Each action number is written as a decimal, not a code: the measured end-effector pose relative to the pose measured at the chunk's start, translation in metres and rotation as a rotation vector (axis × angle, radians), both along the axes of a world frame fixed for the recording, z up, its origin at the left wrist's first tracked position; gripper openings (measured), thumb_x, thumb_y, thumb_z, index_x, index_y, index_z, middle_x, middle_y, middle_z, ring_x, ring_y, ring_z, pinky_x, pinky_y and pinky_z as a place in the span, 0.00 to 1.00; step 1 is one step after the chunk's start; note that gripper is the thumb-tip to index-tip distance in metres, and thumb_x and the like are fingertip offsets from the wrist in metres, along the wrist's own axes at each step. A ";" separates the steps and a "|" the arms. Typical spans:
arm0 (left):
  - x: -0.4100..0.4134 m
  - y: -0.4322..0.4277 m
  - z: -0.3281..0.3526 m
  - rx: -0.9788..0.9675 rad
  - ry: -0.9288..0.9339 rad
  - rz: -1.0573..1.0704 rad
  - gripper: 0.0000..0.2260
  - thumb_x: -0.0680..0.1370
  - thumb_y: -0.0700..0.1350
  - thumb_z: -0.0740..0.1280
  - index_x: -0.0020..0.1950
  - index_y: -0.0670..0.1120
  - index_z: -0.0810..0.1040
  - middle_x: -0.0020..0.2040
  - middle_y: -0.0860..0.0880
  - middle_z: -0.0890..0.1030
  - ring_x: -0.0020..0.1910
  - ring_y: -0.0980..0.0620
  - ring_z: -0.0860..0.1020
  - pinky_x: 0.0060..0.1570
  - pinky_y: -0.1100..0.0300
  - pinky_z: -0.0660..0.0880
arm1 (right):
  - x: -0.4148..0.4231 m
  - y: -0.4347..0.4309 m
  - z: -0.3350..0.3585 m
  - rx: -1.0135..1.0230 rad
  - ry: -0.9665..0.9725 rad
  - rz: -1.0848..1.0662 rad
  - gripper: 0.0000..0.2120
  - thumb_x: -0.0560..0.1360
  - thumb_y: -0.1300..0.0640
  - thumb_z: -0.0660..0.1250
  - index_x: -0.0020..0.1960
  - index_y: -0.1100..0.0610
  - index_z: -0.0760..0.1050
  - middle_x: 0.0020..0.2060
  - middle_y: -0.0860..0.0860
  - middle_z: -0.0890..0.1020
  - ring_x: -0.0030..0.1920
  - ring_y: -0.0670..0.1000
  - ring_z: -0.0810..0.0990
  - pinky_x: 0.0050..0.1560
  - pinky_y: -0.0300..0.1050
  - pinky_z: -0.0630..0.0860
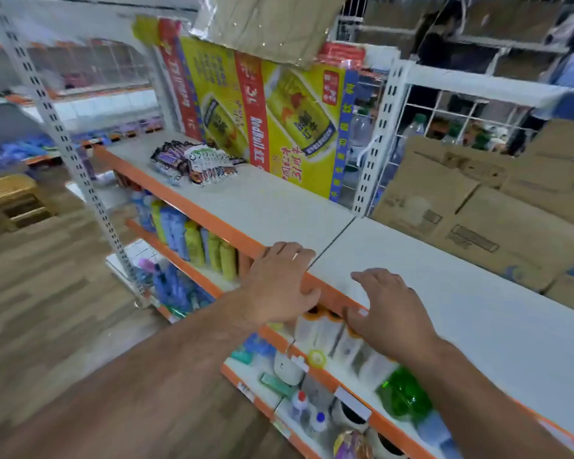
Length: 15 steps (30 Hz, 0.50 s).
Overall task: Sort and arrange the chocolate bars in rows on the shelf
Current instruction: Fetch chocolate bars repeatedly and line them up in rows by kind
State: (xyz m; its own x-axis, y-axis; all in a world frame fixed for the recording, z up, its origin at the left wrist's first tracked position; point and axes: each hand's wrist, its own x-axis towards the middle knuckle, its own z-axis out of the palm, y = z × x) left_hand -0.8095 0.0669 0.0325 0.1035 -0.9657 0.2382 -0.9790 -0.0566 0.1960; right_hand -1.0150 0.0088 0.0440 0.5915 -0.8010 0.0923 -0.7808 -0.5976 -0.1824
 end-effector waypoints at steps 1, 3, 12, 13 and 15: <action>0.017 0.005 0.001 -0.005 0.010 0.034 0.30 0.73 0.62 0.61 0.73 0.53 0.64 0.70 0.52 0.68 0.69 0.49 0.64 0.68 0.52 0.60 | 0.021 -0.002 0.000 0.001 0.005 0.025 0.28 0.73 0.43 0.61 0.72 0.46 0.64 0.70 0.47 0.68 0.69 0.52 0.66 0.65 0.50 0.67; 0.050 0.014 0.000 -0.017 0.024 0.096 0.29 0.73 0.61 0.61 0.73 0.52 0.65 0.69 0.52 0.69 0.69 0.49 0.65 0.68 0.51 0.62 | 0.061 -0.006 0.000 0.007 0.009 0.071 0.27 0.74 0.43 0.61 0.72 0.45 0.64 0.70 0.47 0.68 0.69 0.51 0.66 0.65 0.50 0.67; 0.213 0.006 -0.011 0.012 0.019 0.273 0.31 0.70 0.64 0.57 0.71 0.52 0.67 0.66 0.54 0.71 0.67 0.50 0.67 0.66 0.54 0.62 | 0.254 -0.052 -0.011 0.008 0.006 0.277 0.28 0.70 0.40 0.64 0.69 0.44 0.66 0.66 0.47 0.70 0.65 0.52 0.69 0.62 0.50 0.70; 0.234 -0.001 -0.012 0.021 0.006 0.286 0.31 0.70 0.63 0.59 0.71 0.52 0.66 0.67 0.53 0.70 0.68 0.50 0.66 0.67 0.53 0.61 | 0.276 -0.061 -0.013 0.016 0.009 0.293 0.29 0.70 0.41 0.64 0.70 0.44 0.66 0.66 0.47 0.70 0.66 0.52 0.68 0.63 0.50 0.69; 0.275 -0.019 -0.014 0.055 0.004 0.304 0.31 0.72 0.62 0.61 0.73 0.52 0.64 0.69 0.53 0.69 0.69 0.50 0.64 0.68 0.52 0.61 | 0.317 -0.082 -0.015 0.026 -0.001 0.300 0.29 0.71 0.41 0.63 0.71 0.45 0.65 0.67 0.46 0.69 0.66 0.51 0.68 0.63 0.49 0.69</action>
